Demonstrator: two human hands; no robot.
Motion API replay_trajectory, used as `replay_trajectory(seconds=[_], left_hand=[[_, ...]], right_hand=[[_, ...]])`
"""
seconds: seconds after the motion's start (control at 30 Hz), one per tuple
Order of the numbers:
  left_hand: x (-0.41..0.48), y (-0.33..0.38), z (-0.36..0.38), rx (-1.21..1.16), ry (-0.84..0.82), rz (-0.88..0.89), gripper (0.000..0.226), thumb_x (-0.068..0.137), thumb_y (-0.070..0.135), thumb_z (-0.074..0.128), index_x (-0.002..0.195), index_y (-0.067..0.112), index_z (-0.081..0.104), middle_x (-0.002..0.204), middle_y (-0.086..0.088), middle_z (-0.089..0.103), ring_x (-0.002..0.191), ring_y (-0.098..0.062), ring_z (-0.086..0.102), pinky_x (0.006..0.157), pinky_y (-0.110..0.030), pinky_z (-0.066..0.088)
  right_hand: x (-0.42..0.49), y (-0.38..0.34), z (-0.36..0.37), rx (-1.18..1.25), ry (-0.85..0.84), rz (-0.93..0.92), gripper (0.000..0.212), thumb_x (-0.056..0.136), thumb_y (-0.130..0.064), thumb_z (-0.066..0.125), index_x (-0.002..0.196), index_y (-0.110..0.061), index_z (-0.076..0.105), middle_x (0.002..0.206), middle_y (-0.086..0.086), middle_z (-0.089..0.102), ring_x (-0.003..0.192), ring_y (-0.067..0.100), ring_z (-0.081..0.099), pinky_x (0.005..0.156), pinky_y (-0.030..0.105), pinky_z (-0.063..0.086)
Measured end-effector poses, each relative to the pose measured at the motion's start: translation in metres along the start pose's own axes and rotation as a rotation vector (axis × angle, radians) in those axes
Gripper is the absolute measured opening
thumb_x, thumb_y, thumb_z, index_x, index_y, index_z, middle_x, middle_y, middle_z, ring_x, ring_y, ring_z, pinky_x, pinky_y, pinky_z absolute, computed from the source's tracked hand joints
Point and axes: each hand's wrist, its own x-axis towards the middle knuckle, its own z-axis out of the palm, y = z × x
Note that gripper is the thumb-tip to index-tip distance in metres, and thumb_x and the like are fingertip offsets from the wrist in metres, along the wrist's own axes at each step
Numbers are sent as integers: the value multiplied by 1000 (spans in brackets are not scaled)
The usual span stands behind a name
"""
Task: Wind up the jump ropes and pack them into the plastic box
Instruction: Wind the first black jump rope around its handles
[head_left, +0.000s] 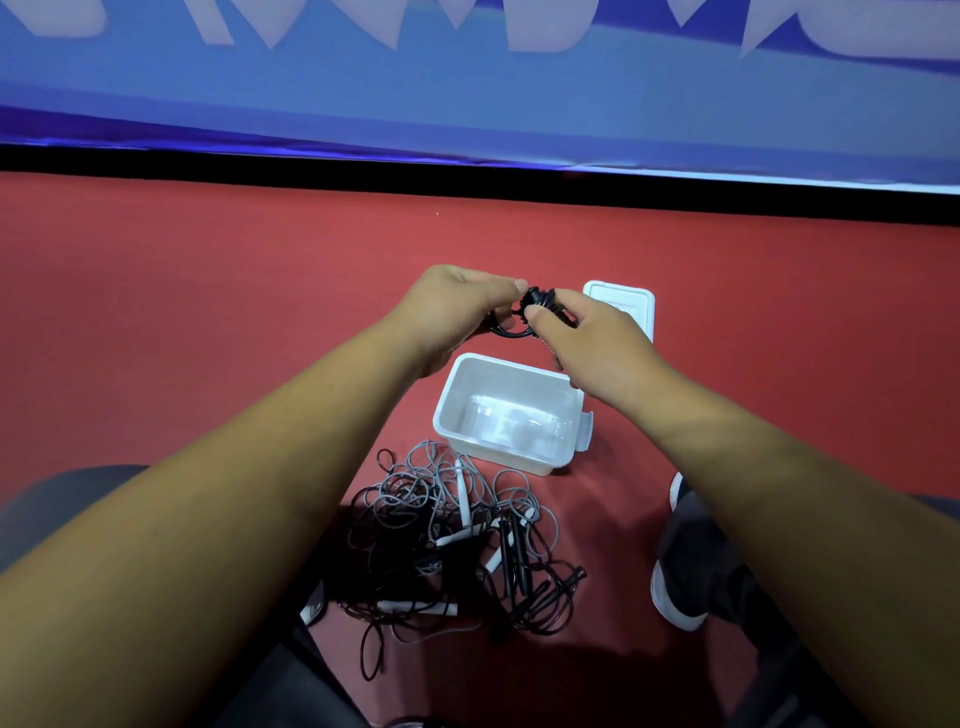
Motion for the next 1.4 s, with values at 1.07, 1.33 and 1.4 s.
replay_trajectory(seconds=[1.07,1.33,1.4], left_hand=[[-8,1,2,3,76,-34,9,92,-6,69,94,-13,74,77,-24,69,65,-26,63,74,-33,61],[-13,8,5,-9,105,-94,8,91,-4,69,93,-8,76,84,-25,70,60,-22,65,68,-27,63],[-13,9,5,19,119,-88,8,89,-4,70,86,-3,77,83,-26,71,64,-26,65,69,-30,62]], right_hand=[[-8,3,2,192,-214,93,29,105,-62,47,111,-42,66,87,9,75,57,19,62,53,35,48],[-8,3,10,370,-232,190,37,103,-64,51,108,-31,66,80,6,71,59,24,56,50,29,42],[-7,2,12,398,-237,214,44,102,-64,52,111,-23,65,79,6,71,59,25,55,50,29,42]])
